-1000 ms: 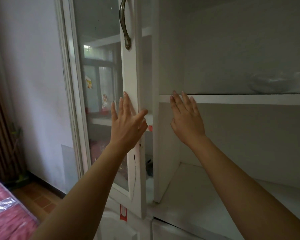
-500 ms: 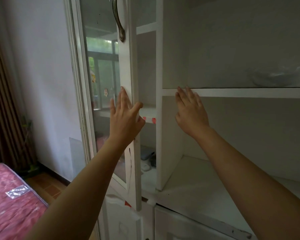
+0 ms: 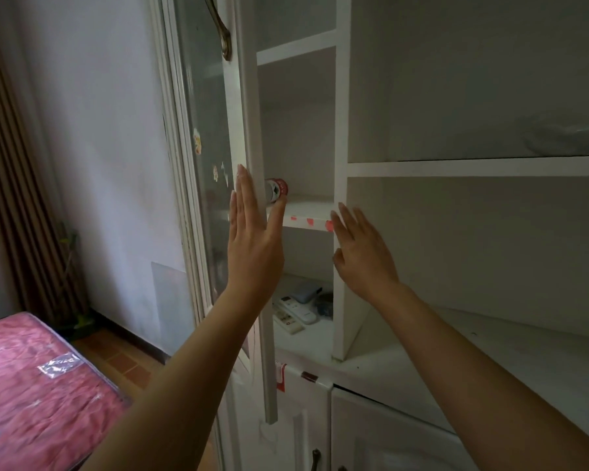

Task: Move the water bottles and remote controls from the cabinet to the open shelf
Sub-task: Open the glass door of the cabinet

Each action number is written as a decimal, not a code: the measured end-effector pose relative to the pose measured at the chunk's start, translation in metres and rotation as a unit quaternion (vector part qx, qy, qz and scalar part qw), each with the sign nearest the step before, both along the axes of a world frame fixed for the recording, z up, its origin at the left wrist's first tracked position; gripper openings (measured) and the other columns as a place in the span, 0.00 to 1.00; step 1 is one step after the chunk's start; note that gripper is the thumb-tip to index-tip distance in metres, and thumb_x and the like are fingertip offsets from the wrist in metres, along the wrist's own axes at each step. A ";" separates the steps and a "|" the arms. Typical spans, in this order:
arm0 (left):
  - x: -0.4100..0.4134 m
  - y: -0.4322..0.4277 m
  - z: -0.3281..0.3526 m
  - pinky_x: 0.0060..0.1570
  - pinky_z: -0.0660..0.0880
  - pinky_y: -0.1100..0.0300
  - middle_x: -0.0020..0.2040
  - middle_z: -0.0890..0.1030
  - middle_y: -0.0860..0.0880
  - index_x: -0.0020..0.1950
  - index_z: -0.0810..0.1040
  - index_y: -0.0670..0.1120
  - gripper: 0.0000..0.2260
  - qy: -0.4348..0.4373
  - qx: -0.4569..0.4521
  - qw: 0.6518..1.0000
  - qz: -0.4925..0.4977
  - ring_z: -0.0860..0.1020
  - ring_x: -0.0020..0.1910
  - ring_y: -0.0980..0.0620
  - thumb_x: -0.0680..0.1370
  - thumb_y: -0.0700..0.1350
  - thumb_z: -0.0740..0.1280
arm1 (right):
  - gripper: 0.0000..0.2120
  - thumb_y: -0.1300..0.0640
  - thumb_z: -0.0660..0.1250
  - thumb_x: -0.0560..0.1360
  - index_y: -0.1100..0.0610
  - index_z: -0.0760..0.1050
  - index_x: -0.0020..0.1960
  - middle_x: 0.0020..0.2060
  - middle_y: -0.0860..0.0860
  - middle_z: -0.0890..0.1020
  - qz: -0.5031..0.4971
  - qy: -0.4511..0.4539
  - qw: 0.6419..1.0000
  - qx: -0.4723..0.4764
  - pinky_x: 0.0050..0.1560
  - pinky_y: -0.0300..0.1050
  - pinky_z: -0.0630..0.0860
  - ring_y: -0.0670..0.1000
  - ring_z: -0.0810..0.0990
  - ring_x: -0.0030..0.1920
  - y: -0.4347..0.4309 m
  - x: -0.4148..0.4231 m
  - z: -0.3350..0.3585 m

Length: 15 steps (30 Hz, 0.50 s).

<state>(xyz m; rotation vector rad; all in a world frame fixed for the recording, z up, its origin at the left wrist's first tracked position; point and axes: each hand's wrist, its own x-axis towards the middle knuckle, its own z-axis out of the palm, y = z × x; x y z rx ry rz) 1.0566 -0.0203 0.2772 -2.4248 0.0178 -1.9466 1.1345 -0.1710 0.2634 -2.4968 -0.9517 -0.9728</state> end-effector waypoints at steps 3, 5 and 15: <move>-0.007 0.007 -0.001 0.72 0.48 0.47 0.72 0.52 0.30 0.65 0.67 0.43 0.24 -0.002 -0.004 1.000 0.007 0.47 0.73 0.36 0.72 0.27 0.61 | 0.30 0.63 0.55 0.76 0.56 0.45 0.74 0.76 0.53 0.49 0.027 0.019 0.999 0.009 0.74 0.48 0.48 0.53 0.44 0.75 0.014 -0.004 -0.014; -0.016 0.020 -0.003 0.72 0.48 0.47 0.72 0.53 0.29 0.65 0.67 0.42 0.23 -0.002 0.005 1.000 0.028 0.48 0.73 0.36 0.72 0.27 0.59 | 0.32 0.65 0.55 0.75 0.56 0.44 0.74 0.76 0.53 0.48 0.062 0.023 0.998 0.013 0.74 0.49 0.51 0.53 0.43 0.75 0.034 -0.008 -0.021; -0.056 0.059 -0.003 0.73 0.51 0.48 0.71 0.56 0.29 0.63 0.70 0.41 0.20 -0.011 0.041 0.998 0.050 0.53 0.72 0.35 0.72 0.30 0.63 | 0.32 0.65 0.57 0.75 0.53 0.47 0.74 0.75 0.51 0.53 0.235 0.188 0.953 0.039 0.73 0.48 0.51 0.52 0.51 0.75 0.106 -0.044 -0.063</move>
